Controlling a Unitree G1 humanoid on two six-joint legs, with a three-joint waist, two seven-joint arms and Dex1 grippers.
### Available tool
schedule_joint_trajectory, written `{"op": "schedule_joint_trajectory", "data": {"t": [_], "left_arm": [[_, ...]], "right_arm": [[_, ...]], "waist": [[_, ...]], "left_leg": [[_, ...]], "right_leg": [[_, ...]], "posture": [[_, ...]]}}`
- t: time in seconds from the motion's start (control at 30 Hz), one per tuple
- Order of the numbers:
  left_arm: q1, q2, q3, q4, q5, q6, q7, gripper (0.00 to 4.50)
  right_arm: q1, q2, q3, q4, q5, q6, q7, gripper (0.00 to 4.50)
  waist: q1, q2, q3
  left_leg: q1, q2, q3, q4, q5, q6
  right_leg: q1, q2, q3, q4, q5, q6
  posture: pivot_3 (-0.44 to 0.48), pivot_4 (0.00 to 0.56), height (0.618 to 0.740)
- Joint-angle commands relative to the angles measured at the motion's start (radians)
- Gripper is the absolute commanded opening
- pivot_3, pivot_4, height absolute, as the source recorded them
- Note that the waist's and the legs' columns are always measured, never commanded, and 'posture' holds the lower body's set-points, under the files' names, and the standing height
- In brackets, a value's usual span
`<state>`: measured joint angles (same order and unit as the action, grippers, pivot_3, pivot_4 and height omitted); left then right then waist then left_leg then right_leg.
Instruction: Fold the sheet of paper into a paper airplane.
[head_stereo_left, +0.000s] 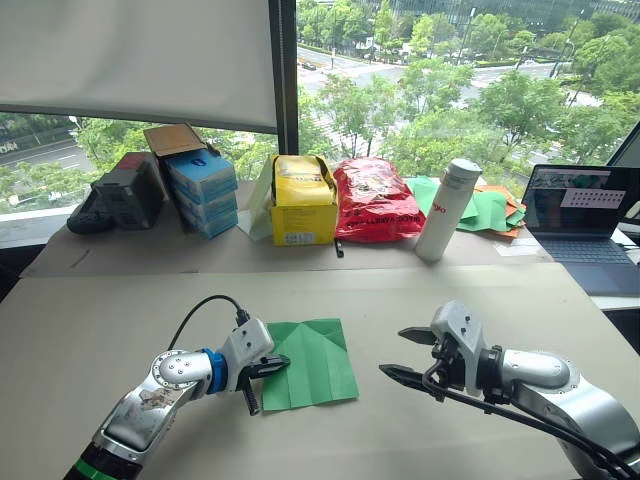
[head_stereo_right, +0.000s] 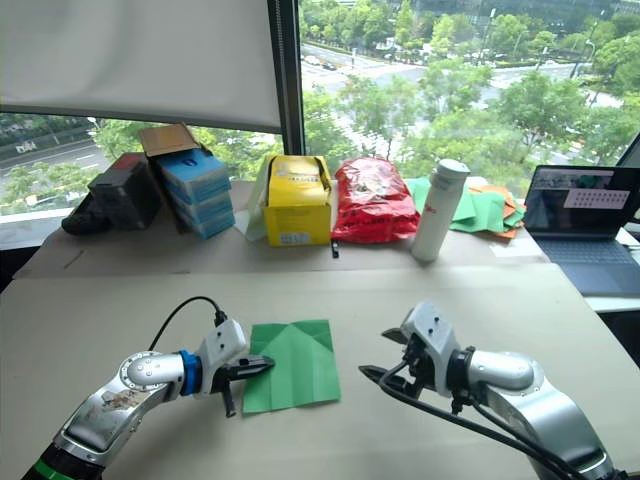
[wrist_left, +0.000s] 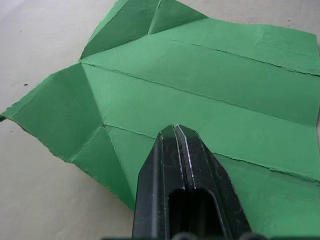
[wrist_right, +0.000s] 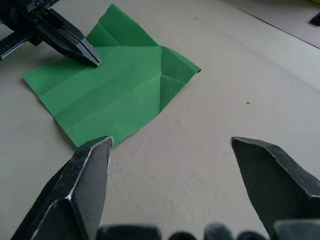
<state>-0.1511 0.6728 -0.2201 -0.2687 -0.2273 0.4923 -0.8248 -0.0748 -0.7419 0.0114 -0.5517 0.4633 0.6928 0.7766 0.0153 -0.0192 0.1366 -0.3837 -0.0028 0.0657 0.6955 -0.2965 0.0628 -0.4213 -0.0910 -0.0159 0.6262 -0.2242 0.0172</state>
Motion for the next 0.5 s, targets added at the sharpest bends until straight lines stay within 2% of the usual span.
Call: {"op": "schedule_joint_trajectory", "data": {"t": [0.03,0.27,0.3,0.5], "left_arm": [[0.028,0.002,-0.046,0.047,0.038,0.012,-0.009,0.0],[0.037,0.009,-0.048,0.057,0.041,-0.008,-0.027,0.0],[0.039,0.011,-0.05,0.059,0.043,-0.013,-0.031,0.0],[0.042,0.025,-0.05,0.063,0.053,-0.029,-0.058,0.0]], "right_arm": [[0.01,-0.019,0.015,-0.067,0.03,0.015,0.026,2.68],[0.04,0.001,0.171,-0.167,0.066,0.062,0.053,0.25],[0.045,0.02,0.193,-0.162,0.06,0.053,0.043,0.05],[0.138,0.115,0.305,-0.117,-0.068,-0.02,-0.079,0.05]], "waist": [[0.001,0.0,0.0],[0.0,0.0,0.0],[0.0,-0.001,0.0],[-0.001,-0.002,-0.002]], "left_leg": [[0.0,0.0,0.0,0.0,0.0,0.0],[0.0,0.0,0.0,0.0,0.0,0.0],[0.0,0.0,0.0,0.0,0.0,0.0],[0.0,0.0,-0.001,0.0,0.0,0.0]], "right_leg": [[0.0,0.0,0.0,0.0,0.0,0.0],[0.0,0.0,0.0,0.0,0.0,0.0],[0.0,0.0,0.0,0.0,0.0,0.0],[0.0,0.0,-0.001,0.0,0.0,0.0]], "posture": [[0.0,0.15,0.74],[0.0,0.15,0.74],[0.0,0.15,0.74],[0.0,0.15,0.74]]}}
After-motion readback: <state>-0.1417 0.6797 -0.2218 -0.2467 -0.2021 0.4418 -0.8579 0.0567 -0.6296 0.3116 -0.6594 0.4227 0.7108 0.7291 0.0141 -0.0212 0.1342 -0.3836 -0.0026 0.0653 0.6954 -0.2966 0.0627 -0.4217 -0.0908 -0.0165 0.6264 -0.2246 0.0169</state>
